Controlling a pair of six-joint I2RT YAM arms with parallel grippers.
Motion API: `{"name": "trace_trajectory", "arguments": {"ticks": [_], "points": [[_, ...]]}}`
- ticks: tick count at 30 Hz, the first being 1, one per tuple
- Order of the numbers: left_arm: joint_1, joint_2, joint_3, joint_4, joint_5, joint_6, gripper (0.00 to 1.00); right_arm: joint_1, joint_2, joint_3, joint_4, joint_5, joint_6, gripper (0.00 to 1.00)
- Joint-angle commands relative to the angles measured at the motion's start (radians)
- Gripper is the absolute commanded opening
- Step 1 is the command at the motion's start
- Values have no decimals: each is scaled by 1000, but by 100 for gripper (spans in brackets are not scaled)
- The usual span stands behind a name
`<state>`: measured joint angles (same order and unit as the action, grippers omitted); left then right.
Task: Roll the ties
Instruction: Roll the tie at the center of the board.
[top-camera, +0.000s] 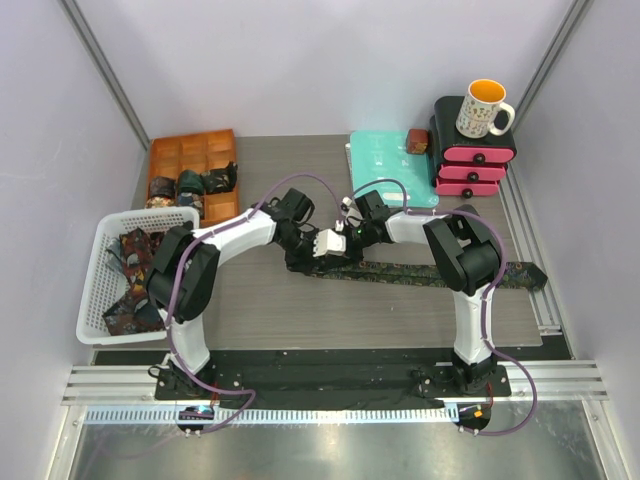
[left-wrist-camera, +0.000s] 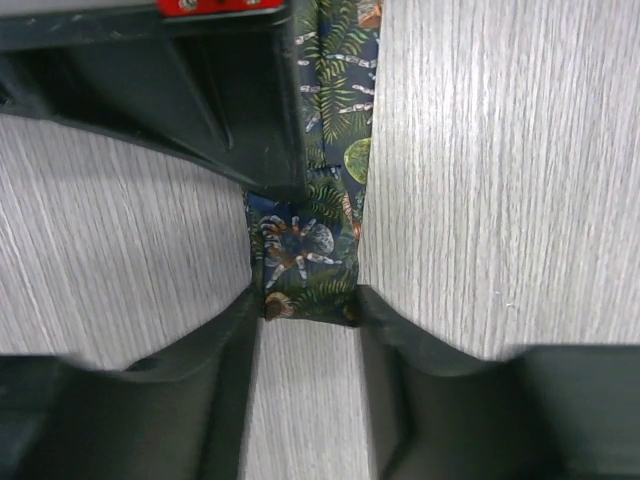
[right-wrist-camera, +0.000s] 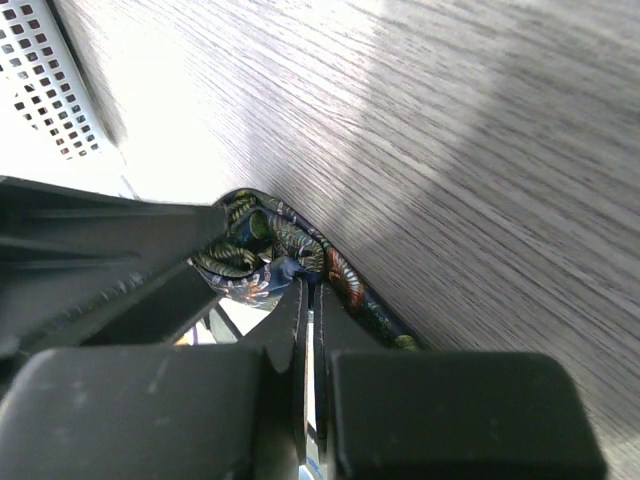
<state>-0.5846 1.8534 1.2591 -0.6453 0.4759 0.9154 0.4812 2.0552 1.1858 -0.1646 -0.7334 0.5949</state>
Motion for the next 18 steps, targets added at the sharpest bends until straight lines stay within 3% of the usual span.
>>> {"name": "trace_trajectory", "arguments": {"ticks": [1, 10, 18], "points": [[-6, -11, 14, -5, 18, 2, 36, -4, 36, -6, -29, 69, -40, 1], [-60, 21, 103, 27, 41, -113, 34, -4, 42, -6, -7, 62, -9, 1], [-116, 115, 158, 23, -36, -159, 33, -6, 29, -14, 26, 31, 29, 1]]}}
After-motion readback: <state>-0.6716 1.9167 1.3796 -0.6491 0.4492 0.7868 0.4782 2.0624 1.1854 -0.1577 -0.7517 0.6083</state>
